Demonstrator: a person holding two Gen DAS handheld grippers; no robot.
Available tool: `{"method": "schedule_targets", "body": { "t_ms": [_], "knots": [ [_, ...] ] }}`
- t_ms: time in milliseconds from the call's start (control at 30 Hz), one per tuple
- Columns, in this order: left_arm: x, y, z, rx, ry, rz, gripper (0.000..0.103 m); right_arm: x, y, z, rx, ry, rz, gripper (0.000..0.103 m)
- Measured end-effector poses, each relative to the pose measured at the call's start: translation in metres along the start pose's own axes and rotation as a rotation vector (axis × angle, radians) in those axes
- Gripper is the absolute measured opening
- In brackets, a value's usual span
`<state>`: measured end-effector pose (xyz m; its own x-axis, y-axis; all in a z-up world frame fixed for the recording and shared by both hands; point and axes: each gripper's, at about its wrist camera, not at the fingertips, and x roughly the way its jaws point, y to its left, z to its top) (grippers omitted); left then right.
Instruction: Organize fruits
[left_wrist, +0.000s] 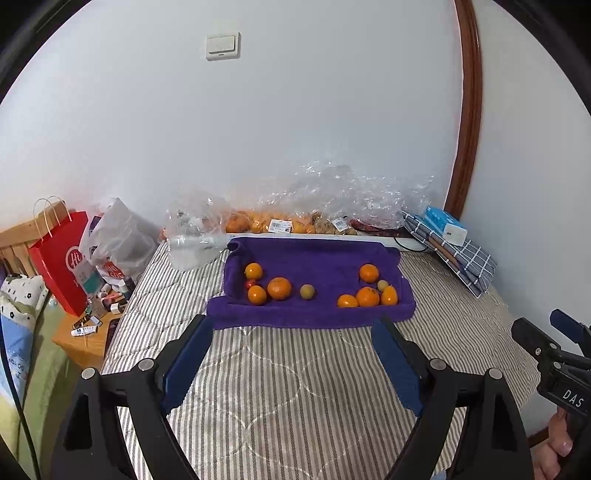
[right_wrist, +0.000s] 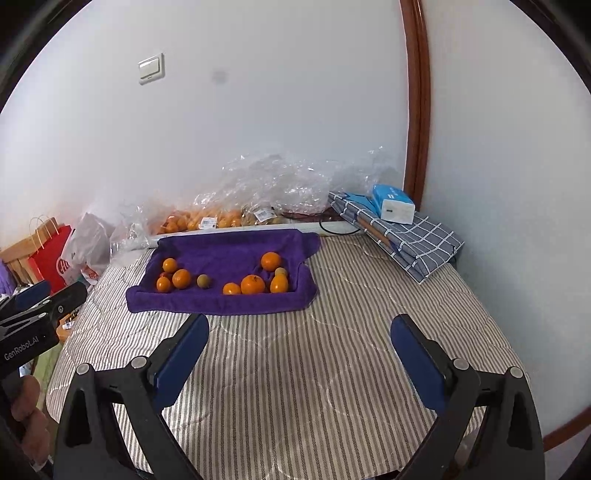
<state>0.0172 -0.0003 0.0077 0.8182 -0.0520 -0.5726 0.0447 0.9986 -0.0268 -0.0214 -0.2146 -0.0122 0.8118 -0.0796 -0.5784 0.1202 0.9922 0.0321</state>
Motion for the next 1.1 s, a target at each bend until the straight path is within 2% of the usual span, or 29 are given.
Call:
{"method": "schedule_targets", "body": {
  "t_ms": [1100],
  "knots": [
    [-0.0024, 0.0064, 0.0001, -0.010, -0.005, -0.001, 0.087, -0.0008, 0.0003, 0.0017, -0.005, 0.000, 0.005, 0.098]
  ]
}}
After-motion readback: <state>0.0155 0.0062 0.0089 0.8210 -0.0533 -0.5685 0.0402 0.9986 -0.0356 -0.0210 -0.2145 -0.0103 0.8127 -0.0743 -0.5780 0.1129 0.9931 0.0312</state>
